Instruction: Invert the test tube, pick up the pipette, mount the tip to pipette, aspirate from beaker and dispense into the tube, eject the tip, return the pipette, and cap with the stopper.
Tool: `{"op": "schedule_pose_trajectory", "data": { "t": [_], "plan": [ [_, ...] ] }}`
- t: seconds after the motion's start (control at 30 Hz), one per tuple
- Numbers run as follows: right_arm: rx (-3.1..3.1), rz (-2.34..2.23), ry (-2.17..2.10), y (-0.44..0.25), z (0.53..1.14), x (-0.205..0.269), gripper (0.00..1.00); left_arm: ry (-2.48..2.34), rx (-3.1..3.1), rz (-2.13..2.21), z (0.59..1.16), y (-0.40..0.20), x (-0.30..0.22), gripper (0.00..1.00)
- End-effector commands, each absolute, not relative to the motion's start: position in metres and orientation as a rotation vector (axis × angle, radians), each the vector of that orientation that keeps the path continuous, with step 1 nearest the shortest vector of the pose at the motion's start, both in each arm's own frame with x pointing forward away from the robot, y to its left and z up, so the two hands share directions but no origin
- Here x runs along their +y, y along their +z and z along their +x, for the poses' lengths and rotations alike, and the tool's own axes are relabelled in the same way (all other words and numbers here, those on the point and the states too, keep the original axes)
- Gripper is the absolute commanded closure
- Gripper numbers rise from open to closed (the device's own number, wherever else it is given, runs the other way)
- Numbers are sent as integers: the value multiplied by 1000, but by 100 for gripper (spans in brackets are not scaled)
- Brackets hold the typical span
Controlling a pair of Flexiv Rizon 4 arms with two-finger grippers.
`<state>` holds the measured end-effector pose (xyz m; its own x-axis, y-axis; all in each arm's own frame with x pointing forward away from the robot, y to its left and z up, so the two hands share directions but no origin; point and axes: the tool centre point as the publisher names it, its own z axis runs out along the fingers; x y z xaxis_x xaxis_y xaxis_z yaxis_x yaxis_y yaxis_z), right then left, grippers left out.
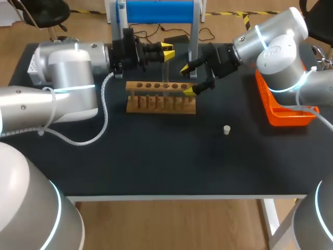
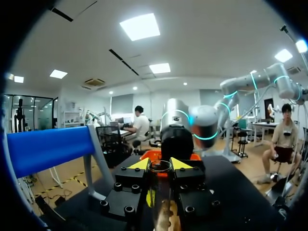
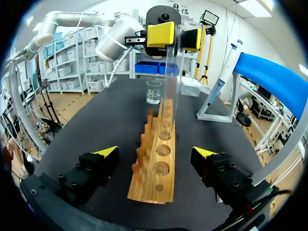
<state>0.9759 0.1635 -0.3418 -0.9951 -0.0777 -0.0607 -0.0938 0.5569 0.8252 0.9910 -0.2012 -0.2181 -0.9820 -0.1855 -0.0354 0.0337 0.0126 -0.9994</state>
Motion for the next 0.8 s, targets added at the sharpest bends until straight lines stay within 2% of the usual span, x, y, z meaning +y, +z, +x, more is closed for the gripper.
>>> {"op": "schedule_pose_trajectory", "data": {
  "t": [0.03, 0.8],
  "plan": [
    [2759, -152, 1460, -341, 975, 163, 0, -2094, 2112, -167, 990, -221, -202, 100],
    [2759, -152, 1460, -341, 975, 163, 0, -2069, 2137, -148, 994, -236, -205, 100]
  ]
}}
